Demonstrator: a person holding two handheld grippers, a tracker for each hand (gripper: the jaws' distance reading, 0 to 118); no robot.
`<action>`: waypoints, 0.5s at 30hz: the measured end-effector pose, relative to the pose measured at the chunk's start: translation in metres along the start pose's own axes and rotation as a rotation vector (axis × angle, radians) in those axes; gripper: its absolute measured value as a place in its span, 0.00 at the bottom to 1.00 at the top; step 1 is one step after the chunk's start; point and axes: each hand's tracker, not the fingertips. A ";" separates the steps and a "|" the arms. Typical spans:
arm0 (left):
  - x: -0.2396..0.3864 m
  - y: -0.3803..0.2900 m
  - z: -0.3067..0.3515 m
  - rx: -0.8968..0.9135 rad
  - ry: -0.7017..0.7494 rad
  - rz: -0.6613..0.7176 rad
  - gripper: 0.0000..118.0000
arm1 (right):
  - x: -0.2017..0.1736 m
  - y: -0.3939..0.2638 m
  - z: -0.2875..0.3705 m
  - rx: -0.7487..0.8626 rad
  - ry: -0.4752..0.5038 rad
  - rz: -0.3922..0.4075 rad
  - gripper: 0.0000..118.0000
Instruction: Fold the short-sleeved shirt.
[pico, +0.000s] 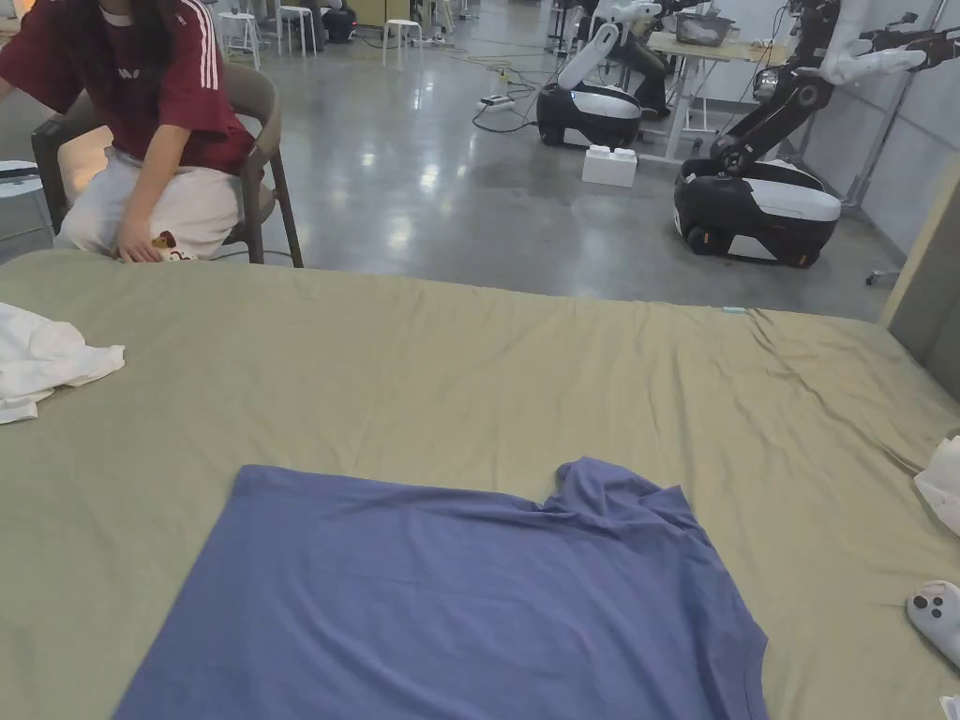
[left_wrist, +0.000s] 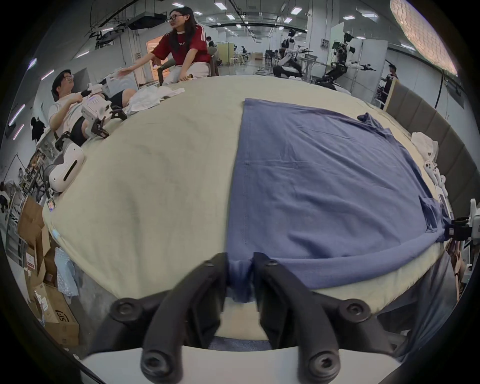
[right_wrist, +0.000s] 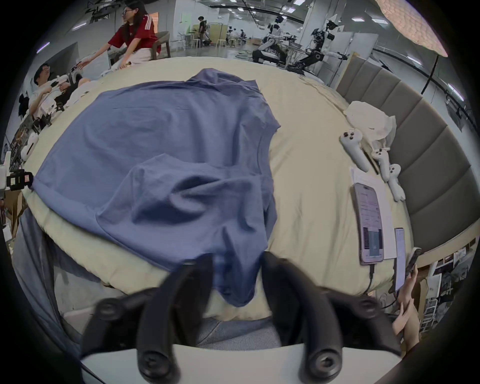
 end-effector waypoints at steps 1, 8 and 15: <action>0.001 0.003 0.002 0.013 0.010 0.004 0.32 | -0.001 0.003 0.005 0.018 -0.013 -0.003 0.49; 0.033 0.046 0.006 0.166 -0.025 -0.034 0.47 | -0.008 0.054 0.032 0.332 -0.038 -0.113 0.61; 0.091 0.107 0.018 0.443 -0.038 -0.095 0.38 | -0.035 0.120 0.041 0.687 -0.068 -0.203 0.61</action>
